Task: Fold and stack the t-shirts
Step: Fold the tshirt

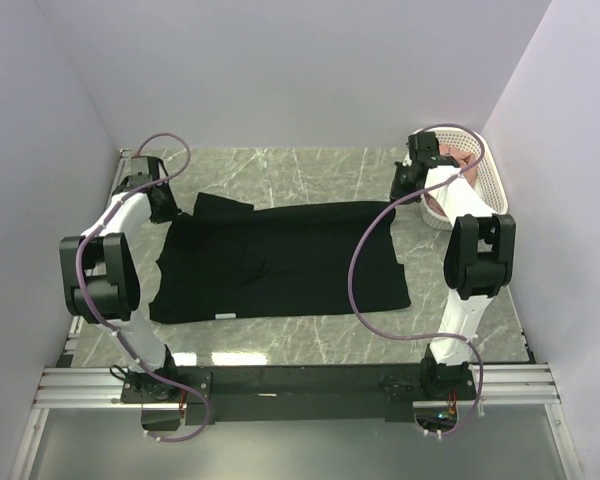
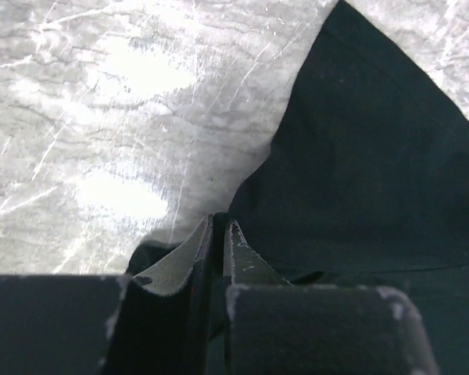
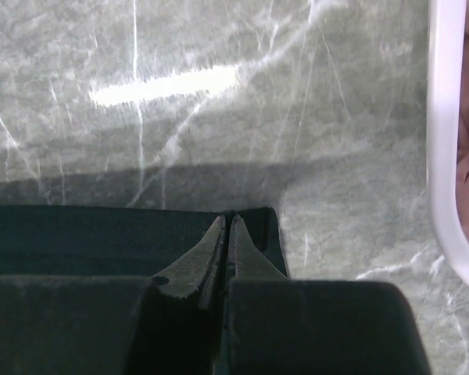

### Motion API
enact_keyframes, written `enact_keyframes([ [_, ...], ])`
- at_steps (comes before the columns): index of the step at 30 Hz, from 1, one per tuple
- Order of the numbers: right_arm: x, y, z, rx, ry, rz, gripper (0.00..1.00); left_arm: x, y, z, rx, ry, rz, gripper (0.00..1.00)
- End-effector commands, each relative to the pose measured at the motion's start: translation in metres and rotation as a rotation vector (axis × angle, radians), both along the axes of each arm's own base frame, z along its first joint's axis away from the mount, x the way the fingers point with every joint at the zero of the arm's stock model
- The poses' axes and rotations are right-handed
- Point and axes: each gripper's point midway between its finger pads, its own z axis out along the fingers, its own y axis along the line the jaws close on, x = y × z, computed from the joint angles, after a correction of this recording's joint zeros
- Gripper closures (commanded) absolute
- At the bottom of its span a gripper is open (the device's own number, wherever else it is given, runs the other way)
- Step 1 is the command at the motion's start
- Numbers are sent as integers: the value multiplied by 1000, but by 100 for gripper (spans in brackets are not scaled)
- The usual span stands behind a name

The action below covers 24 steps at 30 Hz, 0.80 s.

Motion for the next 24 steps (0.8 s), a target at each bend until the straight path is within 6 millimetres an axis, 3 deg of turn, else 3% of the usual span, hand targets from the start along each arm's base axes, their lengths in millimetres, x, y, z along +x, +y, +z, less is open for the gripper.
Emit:
enact_keyframes([
  [1, -3, -11, 24, 3, -71, -33, 100, -6, 4, 20, 2, -43, 6, 99],
  [9, -25, -21, 20, 8, -53, -74, 100, -20, 4, 26, 6, -49, 21, 99],
  [20, -47, -17, 19, 40, -50, -92, 100, -41, 5, 36, 9, -56, 60, 99],
  [24, -55, -20, 13, 35, -40, -112, 100, -53, 5, 27, 6, -35, 78, 99],
])
